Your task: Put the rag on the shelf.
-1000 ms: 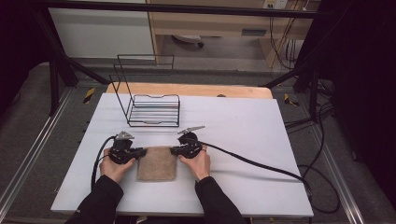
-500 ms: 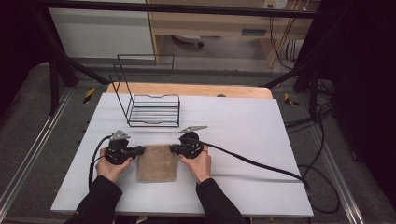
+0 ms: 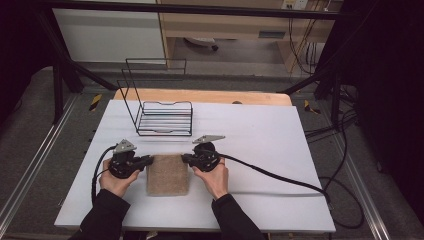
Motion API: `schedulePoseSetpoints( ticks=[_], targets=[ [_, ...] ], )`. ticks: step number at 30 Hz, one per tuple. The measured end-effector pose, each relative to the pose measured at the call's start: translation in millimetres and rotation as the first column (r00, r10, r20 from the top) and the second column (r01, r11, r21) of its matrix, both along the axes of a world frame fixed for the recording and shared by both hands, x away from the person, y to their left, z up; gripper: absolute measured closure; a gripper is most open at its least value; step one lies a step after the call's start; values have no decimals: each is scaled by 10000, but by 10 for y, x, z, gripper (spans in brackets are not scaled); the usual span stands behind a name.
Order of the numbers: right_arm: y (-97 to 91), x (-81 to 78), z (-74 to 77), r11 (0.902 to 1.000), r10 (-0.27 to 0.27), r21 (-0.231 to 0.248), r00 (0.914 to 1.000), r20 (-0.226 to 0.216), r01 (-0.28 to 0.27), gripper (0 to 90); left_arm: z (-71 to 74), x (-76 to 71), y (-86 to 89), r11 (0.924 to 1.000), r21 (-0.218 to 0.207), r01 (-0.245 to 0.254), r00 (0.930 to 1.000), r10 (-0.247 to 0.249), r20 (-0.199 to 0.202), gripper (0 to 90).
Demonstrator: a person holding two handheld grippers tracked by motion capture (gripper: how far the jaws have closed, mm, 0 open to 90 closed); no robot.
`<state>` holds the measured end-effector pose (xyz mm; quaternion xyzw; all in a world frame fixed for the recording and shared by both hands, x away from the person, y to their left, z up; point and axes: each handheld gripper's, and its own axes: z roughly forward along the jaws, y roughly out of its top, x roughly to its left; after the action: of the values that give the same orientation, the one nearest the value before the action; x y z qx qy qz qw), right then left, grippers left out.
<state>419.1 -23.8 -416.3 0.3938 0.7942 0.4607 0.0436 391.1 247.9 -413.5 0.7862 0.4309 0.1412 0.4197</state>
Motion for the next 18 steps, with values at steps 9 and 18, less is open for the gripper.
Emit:
schedulePoseSetpoints(
  ticks=[9, 18],
  targets=[
    [-30, -77, 98, 9996, 63, 264, 9995, 321, -72, 870, 100, -78, 8, 9999, -92, 76, 9992, -73, 381, 833],
    [-75, -137, 214, 9987, 51, 500, 9978, 655, -84, 871, 218, -140, -1, 9996, -246, 161, 9970, -141, 766, 834]
  ],
)
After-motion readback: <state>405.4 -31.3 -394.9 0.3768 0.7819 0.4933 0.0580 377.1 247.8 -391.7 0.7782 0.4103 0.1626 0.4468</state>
